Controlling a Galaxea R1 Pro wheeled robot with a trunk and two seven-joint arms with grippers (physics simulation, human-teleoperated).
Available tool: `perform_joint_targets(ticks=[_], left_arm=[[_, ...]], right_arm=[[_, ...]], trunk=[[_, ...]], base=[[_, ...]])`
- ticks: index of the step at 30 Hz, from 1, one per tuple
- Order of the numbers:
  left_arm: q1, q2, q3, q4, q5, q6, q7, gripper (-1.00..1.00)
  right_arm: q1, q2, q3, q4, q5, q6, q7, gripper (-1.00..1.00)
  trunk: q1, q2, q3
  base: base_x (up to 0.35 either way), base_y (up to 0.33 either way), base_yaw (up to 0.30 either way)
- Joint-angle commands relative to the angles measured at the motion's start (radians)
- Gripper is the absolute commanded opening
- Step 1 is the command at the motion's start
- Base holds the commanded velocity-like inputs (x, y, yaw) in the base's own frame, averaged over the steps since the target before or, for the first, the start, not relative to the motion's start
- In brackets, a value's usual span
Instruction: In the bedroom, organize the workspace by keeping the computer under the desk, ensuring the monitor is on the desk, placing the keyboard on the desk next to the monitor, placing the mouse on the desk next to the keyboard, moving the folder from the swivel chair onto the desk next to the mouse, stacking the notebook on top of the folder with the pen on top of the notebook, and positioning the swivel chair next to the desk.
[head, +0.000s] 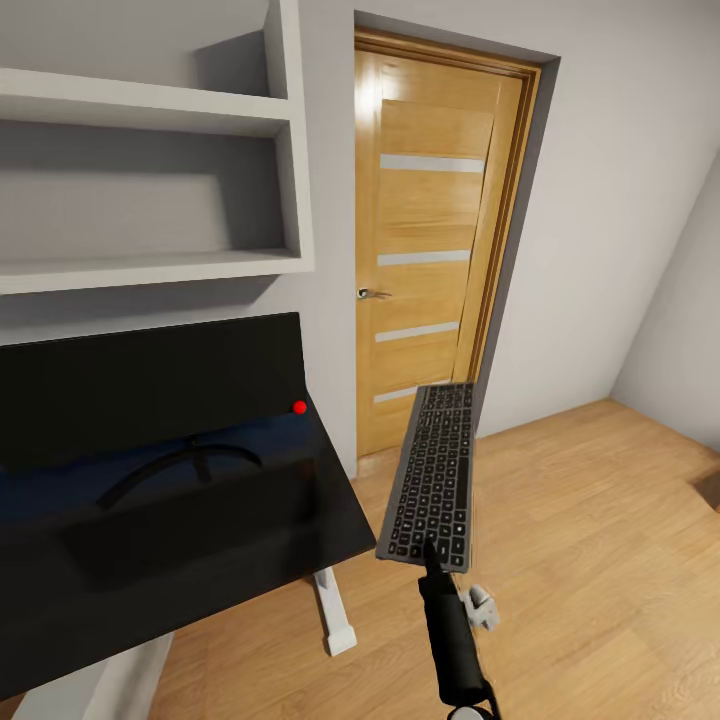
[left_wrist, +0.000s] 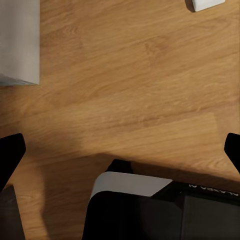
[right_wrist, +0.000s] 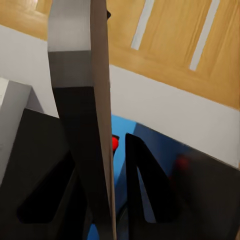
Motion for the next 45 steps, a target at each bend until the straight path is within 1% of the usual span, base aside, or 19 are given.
perform_joint_targets(ticks=[1, 3, 5, 8, 9, 10, 14, 17, 20, 22, 24, 27, 31, 33, 37, 38, 40, 43, 45], left_arm=[[-0.001, 0.000, -0.003, 0.001, 0.003, 0.005, 0.007, 1.00], [-0.001, 0.000, -0.003, 0.002, 0.003, 0.005, 0.007, 1.00], [-0.001, 0.000, -0.003, 0.003, 0.002, 0.005, 0.007, 1.00], [-0.001, 0.000, -0.003, 0.004, 0.001, 0.005, 0.007, 1.00], [-0.001, 0.000, -0.003, 0.004, 0.001, 0.005, 0.007, 1.00], [-0.001, 0.000, -0.003, 0.004, 0.001, 0.005, 0.007, 1.00], [-0.001, 0.000, -0.003, 0.004, 0.001, 0.005, 0.008, 1.00], [-0.001, 0.000, -0.003, 0.004, 0.001, 0.005, 0.007, 1.00], [-0.001, 0.000, -0.003, 0.004, 0.001, 0.005, 0.008, 1.00], [-0.001, 0.000, -0.003, 0.004, 0.001, 0.005, 0.008, 1.00], [-0.001, 0.000, -0.003, 0.004, 0.001, 0.005, 0.008, 1.00], [-0.001, 0.000, -0.003, 0.004, 0.001, 0.005, 0.008, 1.00], [-0.001, 0.000, -0.003, 0.004, 0.001, 0.005, 0.008, 1.00], [-0.001, 0.000, -0.003, 0.004, 0.001, 0.005, 0.008, 1.00], [-0.001, 0.000, -0.003, 0.004, 0.001, 0.005, 0.008, 1.00], [-0.001, 0.000, -0.003, 0.004, 0.001, 0.005, 0.008, 1.00], [-0.001, 0.000, -0.003, 0.004, 0.001, 0.005, 0.008, 1.00], [-0.001, 0.000, -0.003, 0.004, 0.001, 0.005, 0.008, 1.00], [-0.001, 0.000, -0.003, 0.004, 0.002, 0.005, 0.007, 1.00]], right_arm=[[-0.001, 0.000, 0.025, 0.010, -0.013, -0.035, 0.005, -1.00], [-0.001, 0.000, 0.056, 0.025, -0.014, -0.070, 0.005, -1.00], [-0.001, 0.000, 0.074, 0.036, -0.016, -0.089, 0.006, -1.00], [-0.001, 0.000, 0.086, 0.042, -0.025, -0.100, 0.008, -1.00], [-0.001, 0.000, 0.090, 0.044, -0.033, -0.101, 0.009, -1.00], [-0.001, 0.000, 0.103, 0.045, -0.047, -0.101, 0.010, -1.00], [0.000, -0.003, 0.127, 0.045, -0.055, -0.101, 0.011, -1.00], [0.000, -0.002, 0.132, 0.046, -0.064, -0.101, 0.011, -1.00], [-0.001, -0.003, 0.135, 0.045, -0.098, -0.101, 0.011, -1.00], [-0.001, -0.004, 0.135, 0.045, -0.114, -0.101, 0.011, -1.00], [-0.001, -0.003, 0.135, 0.045, -0.119, -0.101, 0.011, -1.00], [-0.001, -0.003, 0.136, 0.046, -0.137, -0.101, 0.010, -1.00], [0.000, -0.003, 0.145, 0.046, -0.179, -0.100, 0.008, -1.00], [0.000, -0.003, 0.171, 0.046, -0.204, -0.100, 0.008, -1.00], [0.000, -0.004, 0.209, 0.046, -0.240, -0.100, 0.009, -1.00], [0.000, -0.004, 0.216, 0.046, -0.242, -0.100, 0.009, -1.00], [0.000, -0.005, 0.244, 0.046, -0.248, -0.100, 0.009, -1.00], [0.000, -0.006, 0.264, 0.048, -0.252, -0.100, 0.010, -1.00], [0.000, -0.005, 0.270, 0.048, -0.253, -0.100, 0.010, -1.00]], trunk=[[0.000, -0.001, -0.001], [0.000, -0.001, -0.001], [0.000, -0.001, -0.001], [0.000, -0.001, -0.001], [0.000, -0.001, -0.001], [0.000, -0.001, -0.001], [0.000, -0.001, -0.001], [0.000, -0.001, -0.001], [0.000, -0.001, -0.001], [0.000, -0.001, -0.001], [0.000, -0.001, -0.001], [0.000, -0.001, -0.001], [0.000, -0.001, -0.001], [0.000, -0.001, -0.001], [0.000, -0.001, -0.001], [0.000, -0.001, -0.001], [0.000, -0.001, -0.001], [0.000, -0.001, -0.001], [0.000, -0.001, -0.001]], base=[[0.000, 0.000, 0.000], [0.000, 0.000, 0.000], [0.000, 0.000, 0.000], [0.000, 0.000, 0.000], [0.000, 0.000, 0.000], [0.000, 0.000, 0.000], [0.000, 0.000, 0.000], [0.000, 0.000, 0.000], [0.000, 0.000, 0.000], [0.000, 0.000, 0.000], [0.000, 0.000, 0.000], [0.000, 0.000, 0.000], [0.000, 0.000, 0.000], [0.000, 0.000, 0.000], [0.000, 0.000, 0.000], [0.000, 0.000, 0.000], [0.000, 0.000, 0.000], [0.000, 0.000, 0.000], [0.000, 0.017, 0.000]])
